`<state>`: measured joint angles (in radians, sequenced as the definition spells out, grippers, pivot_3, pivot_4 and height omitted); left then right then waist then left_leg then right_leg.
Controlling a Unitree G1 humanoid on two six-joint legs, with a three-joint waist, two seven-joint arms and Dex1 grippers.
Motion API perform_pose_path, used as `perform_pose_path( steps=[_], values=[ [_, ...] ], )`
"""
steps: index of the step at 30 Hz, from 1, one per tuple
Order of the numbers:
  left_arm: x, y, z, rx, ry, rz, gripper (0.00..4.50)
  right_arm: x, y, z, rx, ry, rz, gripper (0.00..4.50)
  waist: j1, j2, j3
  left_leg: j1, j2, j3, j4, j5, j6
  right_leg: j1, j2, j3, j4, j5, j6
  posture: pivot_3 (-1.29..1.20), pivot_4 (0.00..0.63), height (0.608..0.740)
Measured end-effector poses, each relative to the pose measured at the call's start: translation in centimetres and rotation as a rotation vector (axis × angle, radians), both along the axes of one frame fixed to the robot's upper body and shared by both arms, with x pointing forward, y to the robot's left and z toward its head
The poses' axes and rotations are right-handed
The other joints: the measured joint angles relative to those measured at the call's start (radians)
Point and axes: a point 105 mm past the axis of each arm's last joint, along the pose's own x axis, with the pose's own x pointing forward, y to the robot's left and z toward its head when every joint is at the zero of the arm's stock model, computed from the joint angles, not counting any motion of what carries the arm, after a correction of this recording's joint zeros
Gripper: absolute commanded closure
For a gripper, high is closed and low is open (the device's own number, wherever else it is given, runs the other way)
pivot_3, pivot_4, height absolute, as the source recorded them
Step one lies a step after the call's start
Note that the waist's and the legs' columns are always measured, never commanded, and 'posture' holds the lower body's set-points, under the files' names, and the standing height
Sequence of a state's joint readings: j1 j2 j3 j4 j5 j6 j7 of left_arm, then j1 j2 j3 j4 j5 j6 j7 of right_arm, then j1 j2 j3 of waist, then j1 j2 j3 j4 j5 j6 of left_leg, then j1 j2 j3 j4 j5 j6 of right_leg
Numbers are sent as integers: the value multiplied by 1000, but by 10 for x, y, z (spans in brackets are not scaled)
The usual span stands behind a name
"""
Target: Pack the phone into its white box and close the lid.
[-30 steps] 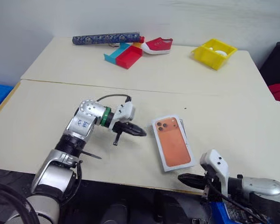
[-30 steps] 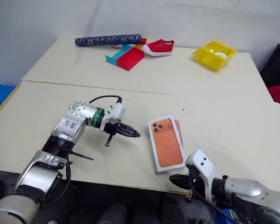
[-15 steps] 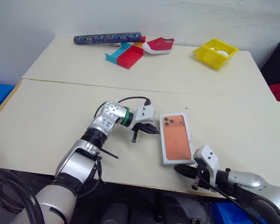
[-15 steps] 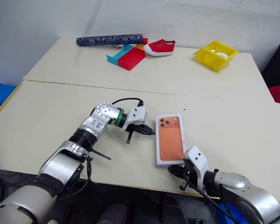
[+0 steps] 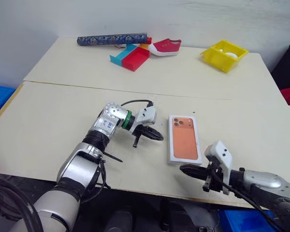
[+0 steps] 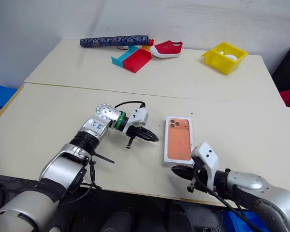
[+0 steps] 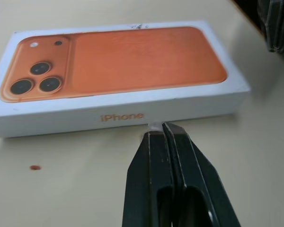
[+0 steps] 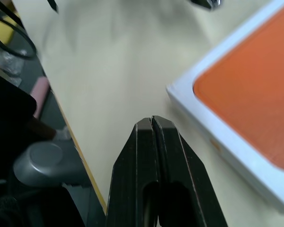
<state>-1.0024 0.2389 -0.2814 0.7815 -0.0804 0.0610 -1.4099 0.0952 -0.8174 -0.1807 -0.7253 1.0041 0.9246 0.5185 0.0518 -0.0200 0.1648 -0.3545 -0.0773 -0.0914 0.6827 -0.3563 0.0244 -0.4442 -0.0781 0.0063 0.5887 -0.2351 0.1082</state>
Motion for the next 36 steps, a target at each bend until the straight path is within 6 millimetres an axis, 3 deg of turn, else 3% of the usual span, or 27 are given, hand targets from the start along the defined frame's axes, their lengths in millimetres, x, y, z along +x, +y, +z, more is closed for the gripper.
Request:
perform_pose_path(
  steps=[3,7,10,15,16,19,22,23,25,29,31,36],
  values=[
    [3,-19,7,-59,52,51,4500,14,-7,15,5,-68,-57,4485,4,0,0,0,0,0,0,0,0,0,0,0,0,0,0,0,150,740],
    [12,-41,-11,3,31,152,4500,30,-19,0,-72,-58,-157,4485,4,0,0,0,-1,1,0,0,1,0,0,0,0,0,0,0,150,740],
    [17,-43,-18,42,-46,178,4500,34,-22,-22,-170,-38,-181,4485,-1,0,0,1,0,4,0,0,1,-1,1,0,0,0,0,0,150,740],
    [22,-37,-20,86,-176,162,4500,36,-19,-28,-239,-130,-165,4485,-4,-4,-4,7,0,6,0,0,0,3,1,1,-1,0,1,0,150,740],
    [23,-34,-20,89,-179,167,4326,36,-19,-28,-235,-134,-169,4327,-5,-4,-4,8,0,6,0,0,0,5,1,1,-1,0,1,0,150,740],
    [24,-4,-18,94,-118,191,3636,29,-23,-29,-176,-100,-174,3575,-19,-3,-3,16,2,5,-2,-4,4,12,2,1,-2,0,0,0,150,740],
    [16,53,-23,102,66,266,2674,20,-42,-16,-143,-92,-168,2517,-37,3,1,17,2,6,-2,-5,7,13,2,4,1,0,0,0,150,740],
    [12,62,-20,87,101,269,2365,18,-47,-9,-138,-103,-161,2172,-37,3,2,16,2,5,-2,-5,7,12,1,4,1,0,0,0,150,740],
    [-2,87,-3,39,171,271,1739,13,-59,12,-143,-141,-122,1514,-33,5,3,13,2,3,-1,-5,6,12,1,6,1,0,0,0,150,740],
    [-31,145,52,-46,195,336,417,1,-87,53,-147,-190,-64,51,-29,8,5,14,4,2,-2,-7,4,13,2,5,-2,-1,-2,0,150,740],
    [-46,161,70,-63,189,368,29,-3,-98,71,-115,-190,-45,0,-28,10,6,15,4,1,-2,-7,4,16,1,4,-5,-1,-2,0,150,740],
    [-75,187,82,-70,228,429,29,-11,-110,86,-151,-190,21,0,-22,11,7,15,4,0,-2,-10,6,18,0,1,-8,-1,-2,0,150,740]
  ],
)
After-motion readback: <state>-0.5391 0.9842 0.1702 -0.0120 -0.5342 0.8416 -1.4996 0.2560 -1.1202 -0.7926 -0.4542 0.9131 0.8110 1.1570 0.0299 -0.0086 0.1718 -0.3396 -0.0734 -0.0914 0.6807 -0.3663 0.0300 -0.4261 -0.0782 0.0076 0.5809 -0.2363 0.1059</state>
